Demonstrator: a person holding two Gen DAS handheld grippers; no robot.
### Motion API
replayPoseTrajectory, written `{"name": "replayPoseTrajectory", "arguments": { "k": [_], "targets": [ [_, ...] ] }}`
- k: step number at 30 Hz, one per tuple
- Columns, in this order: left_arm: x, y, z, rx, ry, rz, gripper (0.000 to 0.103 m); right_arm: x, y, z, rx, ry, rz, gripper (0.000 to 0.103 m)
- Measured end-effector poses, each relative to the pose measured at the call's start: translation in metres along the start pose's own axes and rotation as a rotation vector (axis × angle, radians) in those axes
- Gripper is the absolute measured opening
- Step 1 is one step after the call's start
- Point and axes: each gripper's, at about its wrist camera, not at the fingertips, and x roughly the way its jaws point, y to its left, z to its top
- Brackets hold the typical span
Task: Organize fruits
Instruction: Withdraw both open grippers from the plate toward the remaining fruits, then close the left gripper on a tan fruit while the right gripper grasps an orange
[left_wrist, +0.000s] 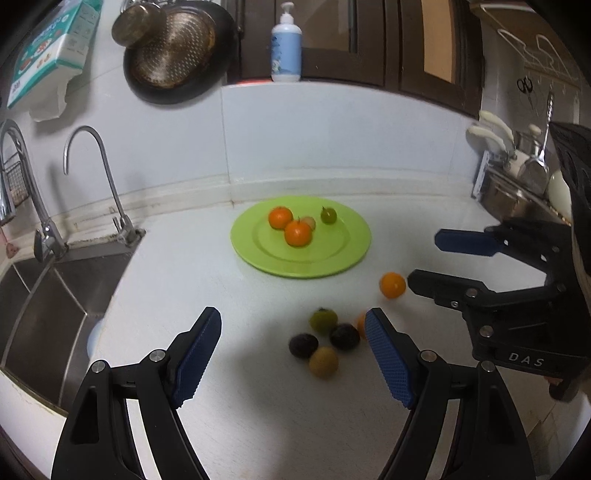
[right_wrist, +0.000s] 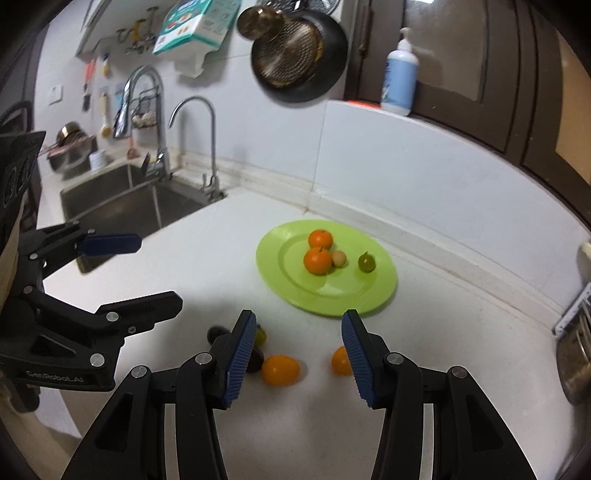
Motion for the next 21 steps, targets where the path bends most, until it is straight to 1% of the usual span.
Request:
{"name": "replayPoseTrajectory", "arguments": {
  "k": [1,3,5,6,10,15,21],
  "targets": [
    [0.002,-0.002,-0.002,0.002,0.006,-0.001,0.079,0.004,0.0,-0.003,-0.017,0.01,0.009,0.049],
    [0.007,-0.006,-0.007,0.009,0.022,0.0,0.074,0.008,0.0,-0.009,-0.039,0.026,0.025,0.049],
    [0.012,-0.009,-0.011,0.015,0.036,0.003,0.072,0.014,0.0,-0.015,-0.061,0.042,0.048,0.049],
    [0.015,-0.01,-0.014,0.014,0.044,0.004,0.07,0.017,0.0,-0.017,-0.072,0.047,0.057,0.049],
    [0.026,-0.011,-0.02,0.002,0.08,0.0,0.064,0.032,0.002,-0.024,-0.113,0.077,0.088,0.049],
    [0.039,-0.015,-0.028,0.003,0.131,-0.015,0.054,0.049,0.003,-0.035,-0.134,0.112,0.136,0.049],
    [0.052,-0.018,-0.034,-0.009,0.18,-0.043,0.047,0.064,0.005,-0.047,-0.132,0.157,0.164,0.049]
  ]
}}
